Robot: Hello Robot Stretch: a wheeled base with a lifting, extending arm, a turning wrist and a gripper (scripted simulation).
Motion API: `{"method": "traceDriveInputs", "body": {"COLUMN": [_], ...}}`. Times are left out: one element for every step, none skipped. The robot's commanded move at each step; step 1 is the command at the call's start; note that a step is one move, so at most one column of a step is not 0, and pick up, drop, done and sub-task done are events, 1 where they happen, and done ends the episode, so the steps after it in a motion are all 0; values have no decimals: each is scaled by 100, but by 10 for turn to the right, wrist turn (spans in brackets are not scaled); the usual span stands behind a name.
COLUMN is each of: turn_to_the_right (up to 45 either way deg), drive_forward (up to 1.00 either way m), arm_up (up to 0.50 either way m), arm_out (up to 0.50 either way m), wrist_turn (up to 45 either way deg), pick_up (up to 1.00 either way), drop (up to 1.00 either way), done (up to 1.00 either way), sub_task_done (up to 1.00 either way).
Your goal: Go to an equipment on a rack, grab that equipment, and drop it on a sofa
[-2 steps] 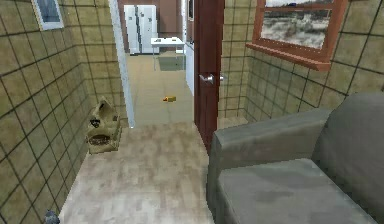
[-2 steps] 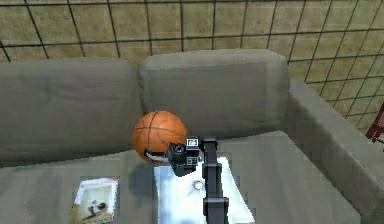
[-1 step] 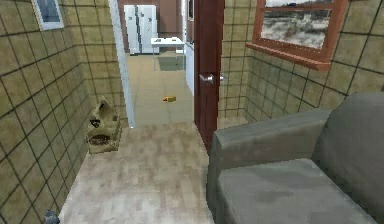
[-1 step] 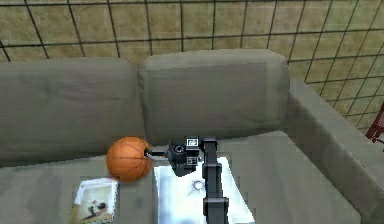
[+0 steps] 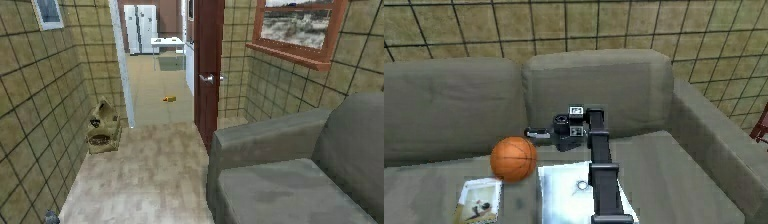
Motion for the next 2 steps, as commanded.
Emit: {"method": "traceDriveInputs", "body": {"turn_to_the_right": [0, 0], "drive_forward": [0, 0], "arm_up": [0, 0], "arm_out": [-8, 0], "wrist_turn": [0, 0], "pick_up": [0, 0], "drop": [0, 0], "done": [0, 100], "sub_task_done": [0, 0]}}
